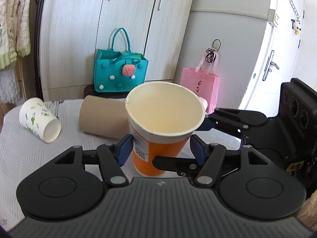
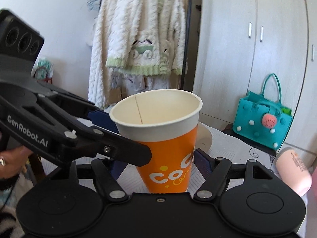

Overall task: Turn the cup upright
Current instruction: 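Rotate the orange cup rim-up with the right tool and set it on the table, then open the right tool and withdraw both tools from the upright cup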

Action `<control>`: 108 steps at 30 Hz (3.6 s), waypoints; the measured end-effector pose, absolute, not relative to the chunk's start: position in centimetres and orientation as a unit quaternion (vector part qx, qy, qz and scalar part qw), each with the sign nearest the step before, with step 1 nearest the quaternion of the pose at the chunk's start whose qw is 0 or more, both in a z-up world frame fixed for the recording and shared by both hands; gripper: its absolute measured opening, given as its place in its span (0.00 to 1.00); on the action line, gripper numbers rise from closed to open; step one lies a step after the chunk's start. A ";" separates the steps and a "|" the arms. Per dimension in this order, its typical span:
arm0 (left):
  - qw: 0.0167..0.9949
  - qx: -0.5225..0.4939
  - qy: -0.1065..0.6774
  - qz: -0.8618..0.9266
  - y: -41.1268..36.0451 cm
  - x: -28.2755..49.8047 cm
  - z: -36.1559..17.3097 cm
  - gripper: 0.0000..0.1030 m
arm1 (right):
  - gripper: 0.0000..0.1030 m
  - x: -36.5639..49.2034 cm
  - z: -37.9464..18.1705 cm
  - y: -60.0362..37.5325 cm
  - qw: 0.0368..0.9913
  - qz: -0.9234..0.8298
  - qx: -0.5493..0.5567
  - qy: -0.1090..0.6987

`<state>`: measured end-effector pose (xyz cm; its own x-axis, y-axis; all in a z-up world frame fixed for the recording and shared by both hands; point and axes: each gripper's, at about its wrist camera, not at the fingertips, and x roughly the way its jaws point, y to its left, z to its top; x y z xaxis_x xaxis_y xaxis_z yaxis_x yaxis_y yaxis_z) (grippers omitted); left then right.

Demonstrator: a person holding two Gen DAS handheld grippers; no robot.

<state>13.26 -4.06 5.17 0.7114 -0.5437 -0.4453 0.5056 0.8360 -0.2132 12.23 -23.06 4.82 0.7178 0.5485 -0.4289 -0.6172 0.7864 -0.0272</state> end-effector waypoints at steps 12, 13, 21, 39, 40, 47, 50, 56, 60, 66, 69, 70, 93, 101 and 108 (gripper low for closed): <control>0.923 -0.048 0.254 -0.284 -4.0 15.6 4.1 0.60 | 0.75 14.3 2.6 -23.7 0.925 0.313 -0.009 0.214; 0.922 -0.050 0.256 -0.286 -4.0 15.6 4.1 0.60 | 0.75 14.2 2.6 -23.6 0.926 0.312 -0.015 0.212; 0.916 -0.065 0.277 -0.282 -3.9 15.8 3.6 0.68 | 0.82 13.7 2.9 -23.7 0.930 0.300 -0.024 0.212; 0.951 -0.045 0.244 -0.185 -1.0 10.1 6.5 0.81 | 0.87 8.6 5.4 -25.3 0.954 0.226 0.003 0.197; 0.953 -0.044 0.241 -0.180 -0.9 9.6 6.7 0.82 | 0.87 8.0 5.8 -25.2 0.956 0.220 -0.001 0.192; 0.960 -0.026 0.231 -0.157 -0.5 6.6 7.6 0.84 | 0.87 4.4 7.1 -25.3 0.966 0.185 -0.001 0.179; 0.962 -0.023 0.226 -0.149 -0.5 5.4 7.7 0.85 | 0.87 2.9 7.3 -25.5 0.971 0.167 -0.004 0.171; 0.960 -0.031 0.239 -0.141 -0.4 3.8 7.3 0.86 | 0.88 0.2 7.4 -25.3 0.975 0.149 -0.001 0.165; 0.959 -0.031 0.245 -0.139 -0.3 3.0 7.0 0.87 | 0.88 -1.2 7.4 -24.9 0.976 0.143 -0.007 0.161; 0.957 -0.040 0.257 -0.127 0.2 1.9 6.4 0.90 | 0.97 -2.5 7.1 -24.1 0.980 0.125 -0.013 0.155; 0.957 -0.048 0.259 -0.124 0.5 1.4 6.1 0.92 | 1.00 -2.8 6.5 -23.8 0.983 0.106 -0.016 0.148; 0.957 -0.050 0.259 -0.124 0.6 1.2 6.0 0.93 | 1.00 -2.7 6.2 -23.8 0.983 0.104 -0.015 0.150; 0.968 -0.029 0.241 -0.058 1.1 1.0 4.0 1.00 | 1.00 -2.3 3.9 -23.0 0.982 0.031 -0.015 0.186; 0.969 -0.016 0.241 -0.054 1.1 1.2 3.3 1.00 | 1.00 -2.0 3.8 -22.5 0.982 0.022 -0.015 0.189; 0.961 -0.036 0.271 -0.038 2.0 1.7 2.5 1.00 | 1.00 -2.4 3.8 -22.8 0.981 0.016 -0.008 0.192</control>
